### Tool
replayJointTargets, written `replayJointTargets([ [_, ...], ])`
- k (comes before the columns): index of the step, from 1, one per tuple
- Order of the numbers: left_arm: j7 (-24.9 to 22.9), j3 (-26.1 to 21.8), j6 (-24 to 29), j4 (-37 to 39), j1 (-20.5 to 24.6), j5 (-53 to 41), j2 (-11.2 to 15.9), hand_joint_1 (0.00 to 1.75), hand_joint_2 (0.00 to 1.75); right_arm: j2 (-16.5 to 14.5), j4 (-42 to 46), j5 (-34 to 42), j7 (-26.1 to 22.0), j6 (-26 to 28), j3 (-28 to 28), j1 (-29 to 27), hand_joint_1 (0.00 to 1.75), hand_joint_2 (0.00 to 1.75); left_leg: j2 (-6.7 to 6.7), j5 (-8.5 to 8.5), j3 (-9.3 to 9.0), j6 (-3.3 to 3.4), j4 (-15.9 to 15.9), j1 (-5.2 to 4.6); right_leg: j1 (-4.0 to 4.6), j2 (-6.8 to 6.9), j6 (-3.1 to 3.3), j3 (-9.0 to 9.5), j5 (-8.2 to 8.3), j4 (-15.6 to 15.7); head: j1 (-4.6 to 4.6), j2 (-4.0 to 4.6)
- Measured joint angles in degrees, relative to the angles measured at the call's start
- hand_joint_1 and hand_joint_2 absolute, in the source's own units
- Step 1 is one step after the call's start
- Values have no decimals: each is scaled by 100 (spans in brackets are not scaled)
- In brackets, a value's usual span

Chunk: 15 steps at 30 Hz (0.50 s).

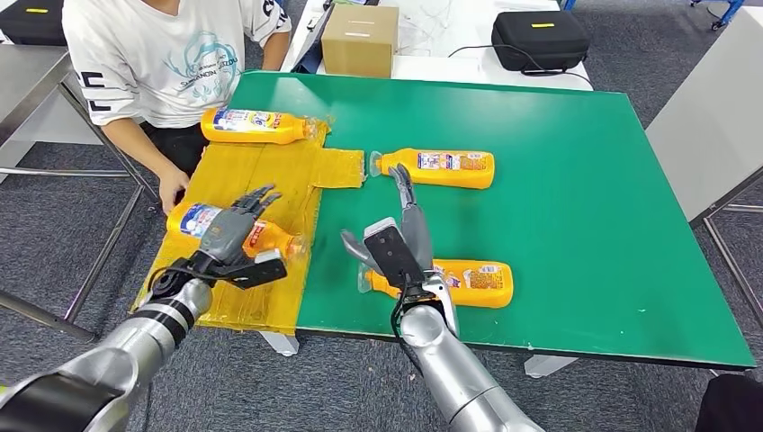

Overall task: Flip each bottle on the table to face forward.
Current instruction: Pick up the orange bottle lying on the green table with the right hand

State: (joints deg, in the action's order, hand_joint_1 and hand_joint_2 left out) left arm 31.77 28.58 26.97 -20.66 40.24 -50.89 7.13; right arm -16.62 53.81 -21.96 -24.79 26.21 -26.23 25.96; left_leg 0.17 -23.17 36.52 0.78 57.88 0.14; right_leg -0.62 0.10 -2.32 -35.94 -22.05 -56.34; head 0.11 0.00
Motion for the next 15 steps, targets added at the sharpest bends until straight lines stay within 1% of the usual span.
replayJointTargets([
  [1, 261, -333, -123, -284, -226, 642, -64, 0, 175, 14, -100, -129, 122, 68, -1, 21, 0, 87, -2, -1, 1, -1, 0, 0, 0, 0, 0, -2, -1, 1, 1, 0],
  [3, 746, -1083, -503, -1021, -778, 2143, -226, 0, 175, 66, -329, -460, 432, 235, -4, 57, 0, 87, -5, -3, 3, -4, 0, 0, 0, -1, 1, -7, -2, 2, 1, 0],
  [4, 810, -1333, -747, -1398, -1018, 2732, -295, 0, 175, 105, -410, -626, 574, 308, -5, 56, 0, 131, -5, -5, 4, -5, 0, 0, 0, -1, 1, -8, -2, 3, 2, 0],
  [5, 818, -1462, -862, -1616, -1150, 3000, -345, 0, 175, 143, -446, -725, 655, 345, -5, 38, 0, 175, -5, -5, 5, -4, 0, 0, 0, -1, 1, -9, -2, 3, 2, 0],
  [10, 833, -1992, -1342, -2373, -1578, 3728, -604, 0, 175, 338, -513, -1150, 1050, 424, -4, -175, 0, 175, -3, -7, 9, -2, 0, -1, 0, 0, 0, -9, -2, 5, 2, 0],
  [13, 837, -2246, -1686, -2655, -1709, 3972, -771, 0, 175, 471, -507, -1476, 1356, 431, -2, -324, 0, 175, -1, -7, 9, -2, 0, -1, 0, 1, 0, -9, -2, 6, 2, 0],
  [15, 838, -2380, -1844, -2771, -1761, 4021, -874, 0, 175, 557, -452, -1686, 1479, 431, 17, -466, 0, 175, 1, -7, 9, -2, 0, 0, 0, 1, 0, -9, -2, 6, 1, 0],
])
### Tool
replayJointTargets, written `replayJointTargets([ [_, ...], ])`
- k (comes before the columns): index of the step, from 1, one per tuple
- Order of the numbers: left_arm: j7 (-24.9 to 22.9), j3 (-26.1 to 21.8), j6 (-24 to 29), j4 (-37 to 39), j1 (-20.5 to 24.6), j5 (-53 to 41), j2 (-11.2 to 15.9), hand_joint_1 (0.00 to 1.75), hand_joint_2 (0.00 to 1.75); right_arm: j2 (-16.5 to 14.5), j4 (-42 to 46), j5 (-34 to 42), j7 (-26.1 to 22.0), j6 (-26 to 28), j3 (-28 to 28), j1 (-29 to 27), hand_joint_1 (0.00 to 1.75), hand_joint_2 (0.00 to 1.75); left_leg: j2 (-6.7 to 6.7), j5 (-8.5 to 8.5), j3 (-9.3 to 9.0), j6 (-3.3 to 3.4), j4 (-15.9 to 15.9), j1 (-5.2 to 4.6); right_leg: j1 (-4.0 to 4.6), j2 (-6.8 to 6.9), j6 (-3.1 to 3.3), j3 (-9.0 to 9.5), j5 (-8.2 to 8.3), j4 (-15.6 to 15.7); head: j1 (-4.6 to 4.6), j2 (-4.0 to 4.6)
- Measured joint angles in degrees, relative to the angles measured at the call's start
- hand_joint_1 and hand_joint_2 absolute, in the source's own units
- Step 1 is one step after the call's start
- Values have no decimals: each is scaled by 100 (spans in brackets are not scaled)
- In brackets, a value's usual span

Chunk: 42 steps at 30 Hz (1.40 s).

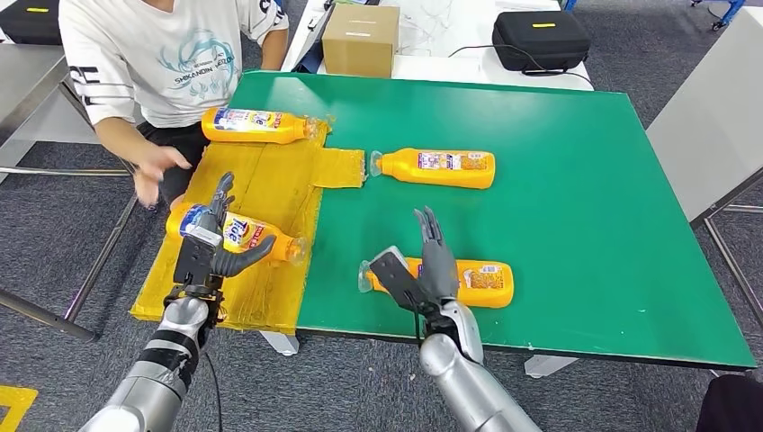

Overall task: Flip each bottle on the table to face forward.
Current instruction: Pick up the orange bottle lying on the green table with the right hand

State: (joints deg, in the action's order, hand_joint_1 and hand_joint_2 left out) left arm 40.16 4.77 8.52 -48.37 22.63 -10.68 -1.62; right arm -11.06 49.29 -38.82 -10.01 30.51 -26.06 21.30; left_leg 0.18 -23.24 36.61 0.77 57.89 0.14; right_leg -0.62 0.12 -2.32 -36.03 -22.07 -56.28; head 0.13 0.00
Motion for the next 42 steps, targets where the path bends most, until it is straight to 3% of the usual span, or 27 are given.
replayJointTargets([
  [11, 4, -296, -378, -375, -150, 62, -397, 0, 175, 379, 672, -1170, 582, 33, 302, -736, 0, 175, 0, -2, 1, 0, 0, 0, 0, -1, -1, -1, 0, 0, -2, 0],
  [27, 4, -408, -562, -396, -194, 95, -478, 0, 175, 783, 1384, -2195, 1069, 33, 778, -1196, 0, 175, 0, -2, 1, 1, 0, 0, 0, -1, -1, 0, 0, 0, -2, 0],
  [42, 4, -413, -848, -396, -221, 123, -496, 0, 175, 1225, 930, -2687, 1480, -1118, 990, -863, 0, 175, -1, -2, 2, 1, 0, -1, 0, -2, -3, 1, 1, 0, -3, 0],
])
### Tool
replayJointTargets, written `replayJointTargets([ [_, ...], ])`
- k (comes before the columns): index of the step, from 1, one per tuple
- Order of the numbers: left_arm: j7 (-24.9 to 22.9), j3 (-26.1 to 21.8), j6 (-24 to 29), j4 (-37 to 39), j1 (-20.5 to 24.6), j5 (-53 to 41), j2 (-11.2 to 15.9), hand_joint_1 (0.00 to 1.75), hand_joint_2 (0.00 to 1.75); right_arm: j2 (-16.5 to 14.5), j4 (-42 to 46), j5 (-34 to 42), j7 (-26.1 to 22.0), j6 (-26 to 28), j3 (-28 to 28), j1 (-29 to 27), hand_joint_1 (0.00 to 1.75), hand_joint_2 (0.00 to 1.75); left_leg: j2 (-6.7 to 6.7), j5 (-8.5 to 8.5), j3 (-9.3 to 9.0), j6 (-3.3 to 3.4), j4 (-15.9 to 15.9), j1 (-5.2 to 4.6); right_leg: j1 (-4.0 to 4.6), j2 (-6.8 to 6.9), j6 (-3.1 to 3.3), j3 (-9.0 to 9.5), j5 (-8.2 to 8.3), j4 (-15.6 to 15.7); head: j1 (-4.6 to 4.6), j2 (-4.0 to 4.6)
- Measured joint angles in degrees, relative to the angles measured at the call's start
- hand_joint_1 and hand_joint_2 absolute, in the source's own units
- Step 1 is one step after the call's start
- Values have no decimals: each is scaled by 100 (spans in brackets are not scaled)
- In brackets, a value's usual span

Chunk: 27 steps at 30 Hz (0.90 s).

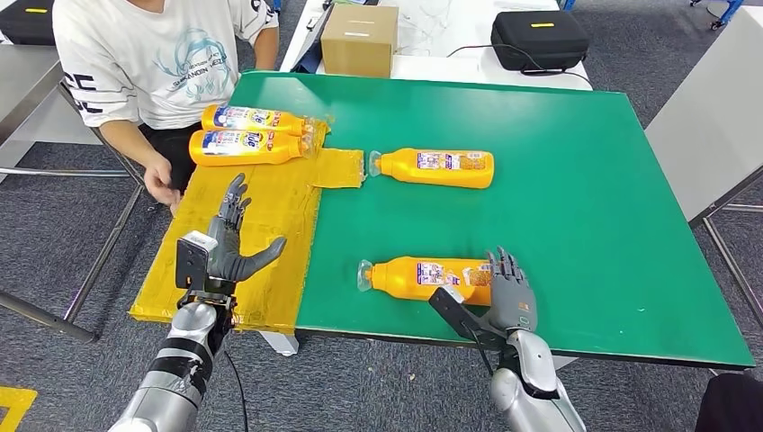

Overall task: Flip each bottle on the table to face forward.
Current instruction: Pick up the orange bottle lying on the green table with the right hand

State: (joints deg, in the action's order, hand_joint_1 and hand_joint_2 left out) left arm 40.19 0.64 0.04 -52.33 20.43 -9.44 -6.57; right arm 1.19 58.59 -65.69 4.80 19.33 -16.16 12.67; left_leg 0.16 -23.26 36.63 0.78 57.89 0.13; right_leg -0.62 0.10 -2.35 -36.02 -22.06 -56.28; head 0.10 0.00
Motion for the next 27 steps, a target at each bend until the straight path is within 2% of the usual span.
replayJointTargets([
  [3, 0, 5, -86, 0, 7, 3, -9, 0, 175, 48, -310, -124, 60, -292, -2, 272, 1, 175, -4, 0, -4, 0, 0, 0, 0, -2, 0, 1, 0, 1, 1, 0],
  [7, 0, 11, -174, 1, 45, 33, -19, 0, 175, 66, -953, -224, 17, -644, -33, 798, 164, 175, -8, 1, -17, 0, 0, 0, 0, -2, 1, 11, 1, 2, 1, 0],
  [16, 0, 15, -322, 7, 118, 93, -20, 0, 175, 29, -1904, -111, -286, -783, -147, 1440, 173, 175, -10, 1, -48, 1, 0, 0, 0, -3, 0, 40, 5, 3, 1, 0],
  [27, 0, 19, -408, 7, 177, 122, -20, 0, 175, 23, -2270, 52, -460, -831, -154, 1707, 175, 175, -11, 1, -58, 0, 0, 1, 2, -3, 1, 50, 3, 3, 2, 0],
])
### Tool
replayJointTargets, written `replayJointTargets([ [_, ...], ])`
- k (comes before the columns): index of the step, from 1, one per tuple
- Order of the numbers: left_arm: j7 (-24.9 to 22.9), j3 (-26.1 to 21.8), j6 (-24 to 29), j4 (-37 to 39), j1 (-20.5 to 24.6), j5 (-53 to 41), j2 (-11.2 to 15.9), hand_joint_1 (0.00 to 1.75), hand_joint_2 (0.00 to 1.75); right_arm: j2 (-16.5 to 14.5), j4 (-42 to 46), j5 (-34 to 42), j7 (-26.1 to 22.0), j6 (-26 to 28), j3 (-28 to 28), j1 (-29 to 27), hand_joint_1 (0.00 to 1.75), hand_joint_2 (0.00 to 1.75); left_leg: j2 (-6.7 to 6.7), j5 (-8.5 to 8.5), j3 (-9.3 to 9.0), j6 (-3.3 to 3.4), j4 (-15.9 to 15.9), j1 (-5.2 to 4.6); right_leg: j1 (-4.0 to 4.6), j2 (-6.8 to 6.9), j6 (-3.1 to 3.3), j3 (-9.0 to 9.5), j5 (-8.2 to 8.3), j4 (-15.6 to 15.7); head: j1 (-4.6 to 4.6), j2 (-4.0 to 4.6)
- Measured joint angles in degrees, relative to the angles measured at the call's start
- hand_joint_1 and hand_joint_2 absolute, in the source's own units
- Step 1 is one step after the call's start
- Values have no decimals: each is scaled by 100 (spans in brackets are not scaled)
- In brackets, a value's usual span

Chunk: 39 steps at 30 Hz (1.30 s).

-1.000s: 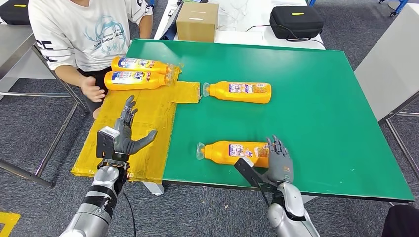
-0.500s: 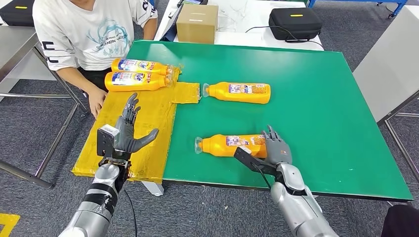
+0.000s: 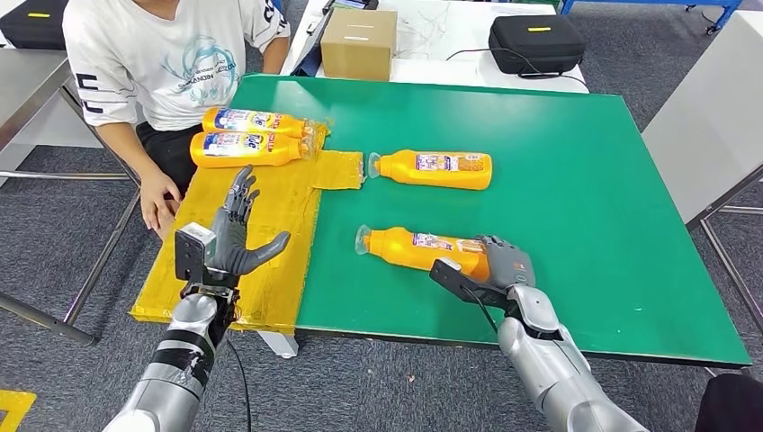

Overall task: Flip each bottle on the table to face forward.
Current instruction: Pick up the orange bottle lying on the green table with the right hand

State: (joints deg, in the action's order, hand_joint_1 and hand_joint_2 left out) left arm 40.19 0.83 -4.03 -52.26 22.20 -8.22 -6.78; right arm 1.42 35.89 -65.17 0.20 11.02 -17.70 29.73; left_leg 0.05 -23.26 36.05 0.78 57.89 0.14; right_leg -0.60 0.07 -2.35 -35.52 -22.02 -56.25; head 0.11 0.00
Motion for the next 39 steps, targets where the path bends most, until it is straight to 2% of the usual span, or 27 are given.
replayJointTargets([
  [3, 0, -1, 42, 3, 12, -2, 0, 0, 175, 2, -20, 248, -229, 10, 7, 12, 175, 175, 0, 0, 0, 0, 0, 0, 0, 0, 0, 0, 0, 0, 0, 0],
  [6, 0, -3, 224, 81, 58, -33, -8, 0, 175, -73, 77, 761, -561, 318, 43, -132, 175, 175, 0, 0, 1, 0, 0, 0, 0, 0, 0, -1, 0, 0, -1, 0],
  [11, -64, -20, 508, 320, 175, -89, -138, 0, 175, -464, 686, 1968, -1052, 817, 188, -665, 175, 175, 3, 1, 16, -1, 0, 2, 3, 1, 0, -14, 0, -3, -2, 0],
  [17, -132, -22, 549, 463, 237, -81, -261, 0, 175, -733, 1149, 2331, -1197, 932, 244, -989, 175, 175, 3, 1, 39, -1, 0, 1, 0, 2, -1, -33, -1, -4, -2, 0],
  [24, -579, -9, 795, 601, 324, 39, -393, 0, 175, -1141, 1499, 3229, -1592, 1202, 288, -1159, 175, 175, 5, 1, 54, -1, 0, -1, -1, 2, -1, -48, -1, -3, -1, 0],
  [30, -807, 66, 238, 693, 357, 560, -471, 0, 175, -1384, 1545, 3793, -1793, 1410, 195, -1069, 175, 175, 4, 1, 54, -1, 0, 0, 0, 1, -1, -49, -1, -4, 0, 0],
  [35, -1015, 348, -516, 726, 360, 879, -487, 0, 175, -1537, 1413, 4033, -2006, 1395, 11, -910, 175, 175, 5, 1, 56, -1, 0, 0, -1, 2, -1, -49, -1, -4, 0, 0],
  [39, -1110, 575, -867, 706, 345, 1080, -491, 0, 175, -1642, 1232, 4049, -2091, 1370, -151, -809, 175, 175, 5, 1, 57, -1, 0, 0, -1, 2, -1, -49, -1, -4, -1, 0],
])
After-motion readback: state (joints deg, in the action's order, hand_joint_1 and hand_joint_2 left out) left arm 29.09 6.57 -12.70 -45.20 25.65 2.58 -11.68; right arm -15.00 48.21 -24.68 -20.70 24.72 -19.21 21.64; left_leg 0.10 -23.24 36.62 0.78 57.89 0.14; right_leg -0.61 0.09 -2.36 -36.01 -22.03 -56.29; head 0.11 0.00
